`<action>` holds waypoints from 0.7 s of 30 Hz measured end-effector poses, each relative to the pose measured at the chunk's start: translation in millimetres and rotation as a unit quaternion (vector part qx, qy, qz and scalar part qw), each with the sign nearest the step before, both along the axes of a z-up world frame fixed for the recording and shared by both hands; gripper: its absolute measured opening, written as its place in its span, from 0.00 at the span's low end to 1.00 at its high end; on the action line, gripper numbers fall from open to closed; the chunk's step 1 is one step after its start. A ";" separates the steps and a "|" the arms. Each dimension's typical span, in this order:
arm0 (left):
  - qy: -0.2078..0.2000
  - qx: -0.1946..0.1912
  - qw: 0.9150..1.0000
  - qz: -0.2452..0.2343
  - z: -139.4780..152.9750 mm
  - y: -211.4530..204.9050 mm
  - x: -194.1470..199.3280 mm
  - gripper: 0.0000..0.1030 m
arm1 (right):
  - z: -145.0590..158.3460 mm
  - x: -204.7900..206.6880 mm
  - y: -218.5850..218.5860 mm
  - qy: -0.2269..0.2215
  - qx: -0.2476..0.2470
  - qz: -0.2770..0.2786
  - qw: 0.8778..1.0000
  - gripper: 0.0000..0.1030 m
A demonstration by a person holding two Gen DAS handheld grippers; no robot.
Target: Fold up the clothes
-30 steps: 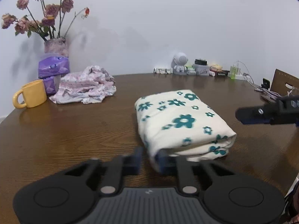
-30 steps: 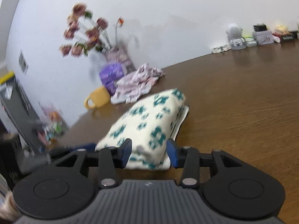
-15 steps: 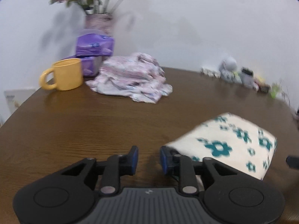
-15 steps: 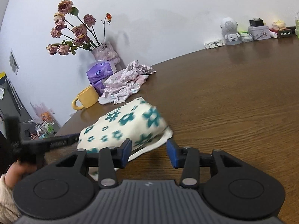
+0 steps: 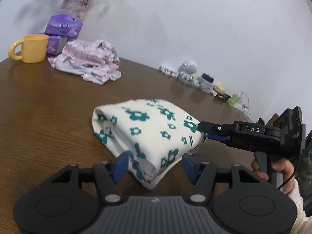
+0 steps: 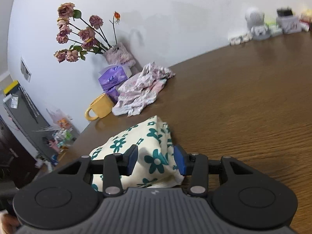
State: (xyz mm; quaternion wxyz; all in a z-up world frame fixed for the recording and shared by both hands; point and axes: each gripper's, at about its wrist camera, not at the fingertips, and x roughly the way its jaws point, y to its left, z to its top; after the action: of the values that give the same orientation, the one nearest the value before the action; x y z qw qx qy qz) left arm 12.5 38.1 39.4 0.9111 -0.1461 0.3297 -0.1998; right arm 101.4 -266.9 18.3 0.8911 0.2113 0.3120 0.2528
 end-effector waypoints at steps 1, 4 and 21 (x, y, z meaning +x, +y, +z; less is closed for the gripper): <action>0.005 -0.001 1.000 -0.006 -1.4 0.0 1.0 0.31 | -2.5 2.7 0.5 0.008 0.006 0.005 1.000 0.28; 0.014 0.009 1.000 -0.014 -7.4 5.0 5.9 0.16 | -7.7 -0.4 1.3 0.021 0.020 0.018 0.999 0.18; -0.011 -0.016 1.000 -0.013 13.1 46.9 9.4 0.96 | 4.1 -62.2 5.9 0.021 0.026 -0.011 0.999 0.78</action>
State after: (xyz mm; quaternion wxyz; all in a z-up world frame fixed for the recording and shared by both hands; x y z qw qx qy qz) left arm 21.9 85.0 52.5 0.9093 -0.1543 0.3187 -0.2189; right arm 39.2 -261.1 22.4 0.8813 0.2427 0.3215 0.2469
